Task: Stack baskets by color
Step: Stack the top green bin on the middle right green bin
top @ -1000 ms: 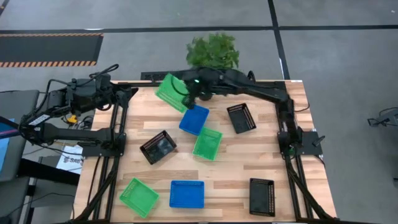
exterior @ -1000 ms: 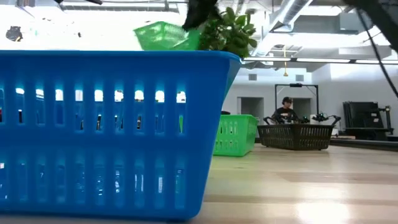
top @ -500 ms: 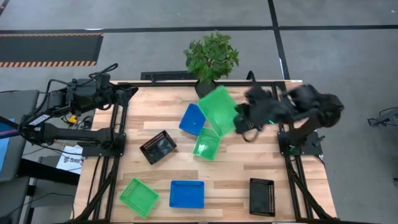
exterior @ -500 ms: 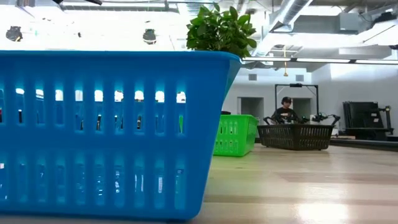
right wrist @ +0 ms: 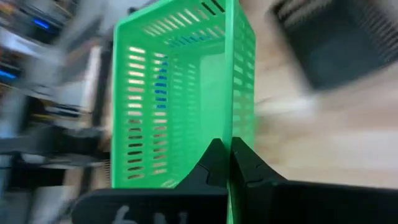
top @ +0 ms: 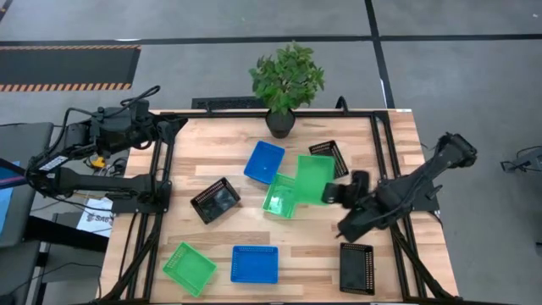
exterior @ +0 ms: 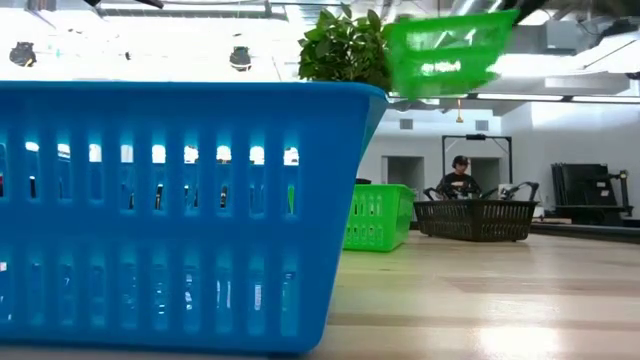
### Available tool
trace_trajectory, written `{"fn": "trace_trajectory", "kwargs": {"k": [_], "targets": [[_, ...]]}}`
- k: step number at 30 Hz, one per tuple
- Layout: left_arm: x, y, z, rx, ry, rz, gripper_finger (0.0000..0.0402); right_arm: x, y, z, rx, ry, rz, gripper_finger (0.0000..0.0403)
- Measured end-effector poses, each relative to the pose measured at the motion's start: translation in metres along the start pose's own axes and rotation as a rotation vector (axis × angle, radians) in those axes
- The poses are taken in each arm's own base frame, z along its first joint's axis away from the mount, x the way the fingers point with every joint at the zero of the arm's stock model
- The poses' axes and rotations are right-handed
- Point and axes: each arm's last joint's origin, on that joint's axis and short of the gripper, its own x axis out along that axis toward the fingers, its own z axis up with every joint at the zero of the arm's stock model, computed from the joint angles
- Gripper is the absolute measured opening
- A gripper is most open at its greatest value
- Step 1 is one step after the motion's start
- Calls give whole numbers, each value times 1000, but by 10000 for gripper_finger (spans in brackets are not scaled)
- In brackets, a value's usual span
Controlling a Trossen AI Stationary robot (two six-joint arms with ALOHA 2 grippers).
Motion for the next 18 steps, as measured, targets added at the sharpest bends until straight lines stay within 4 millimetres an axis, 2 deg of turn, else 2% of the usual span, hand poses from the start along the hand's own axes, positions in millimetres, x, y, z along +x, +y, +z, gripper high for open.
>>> {"fn": "trace_trajectory", "kwargs": {"k": [2, 5, 12, 18], "targets": [[0, 0, 0, 1, 1, 1, 281, 20, 0, -16, 77, 6, 46, 3], [0, 0, 0, 1, 0, 2, 281, 42, -3, -28, 108, -5, 34, 3], [0, 0, 0, -14, -4, 6, 281, 66, -1, -37, 128, -5, -10, 6], [0, 0, 0, -14, -6, 10, 281, 88, 0, -54, 152, 16, -29, 7]]}}
